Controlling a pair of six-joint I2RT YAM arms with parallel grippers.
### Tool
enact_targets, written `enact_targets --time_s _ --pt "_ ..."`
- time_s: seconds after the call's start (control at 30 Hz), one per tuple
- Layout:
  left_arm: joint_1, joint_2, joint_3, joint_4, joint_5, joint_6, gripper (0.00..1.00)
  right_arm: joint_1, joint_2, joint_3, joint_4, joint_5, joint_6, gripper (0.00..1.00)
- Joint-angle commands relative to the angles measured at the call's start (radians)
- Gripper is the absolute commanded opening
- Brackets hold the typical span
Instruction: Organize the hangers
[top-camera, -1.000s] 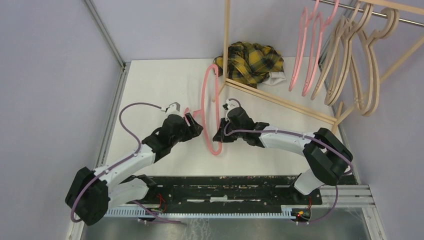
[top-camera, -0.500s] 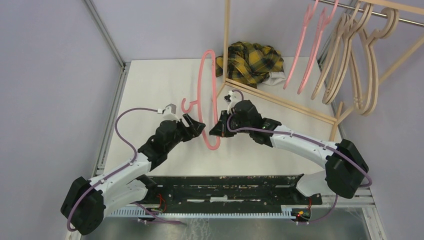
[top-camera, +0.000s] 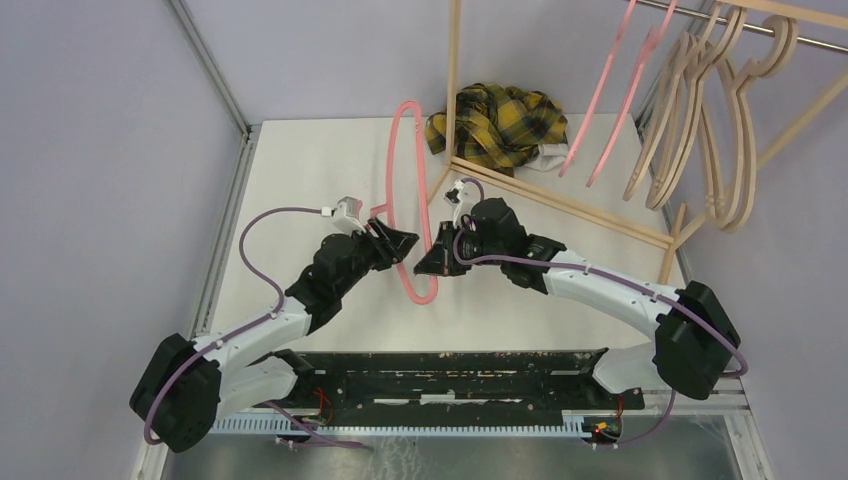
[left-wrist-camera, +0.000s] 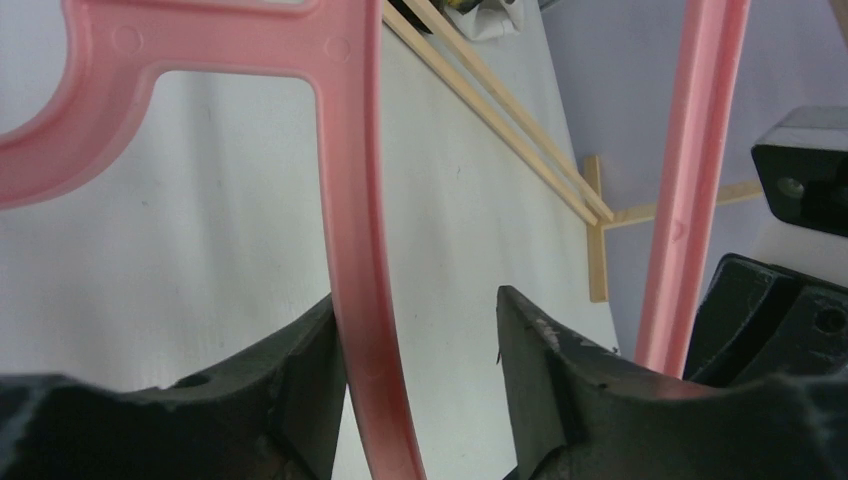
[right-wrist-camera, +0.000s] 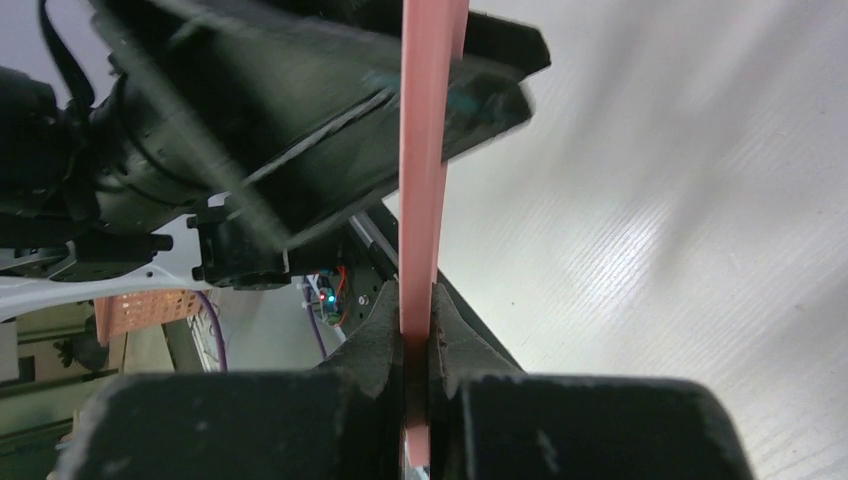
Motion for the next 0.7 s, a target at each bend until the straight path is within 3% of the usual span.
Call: enact_targets --time_s 0.0,0.13,0.2,0.3,0.43,0.67 --pt "-0.003 0.014 0.034 0.101 0.027 -0.030 0.46 0.003 -0.048 0.062 0.070 -0.053 0.001 0.01" --pt "-0.003 0.002 0.034 0.086 0.021 -0.016 0.05 0.003 -0.055 0.081 -0.020 -0.021 -0.057 0.01" --pt "-0.003 -0.010 0.044 0.051 0.009 0.001 0.03 0.003 -0.055 0.105 -0.115 0.031 -0.103 0.05" --pt "-0.003 -0.039 0.053 -0.005 -0.035 0.018 0.03 0.003 -0.070 0.150 -0.294 0.195 -0.186 0.41" --pt "-0.003 -0.069 0.101 -0.155 -0.123 0.076 0.03 0.003 -0.158 0.163 -0.402 0.368 -0.273 0.67" --pt "-0.003 -0.035 0.219 -0.444 -0.317 0.151 0.03 0.033 -0.217 0.260 -0.522 0.472 -0.377 0.71"
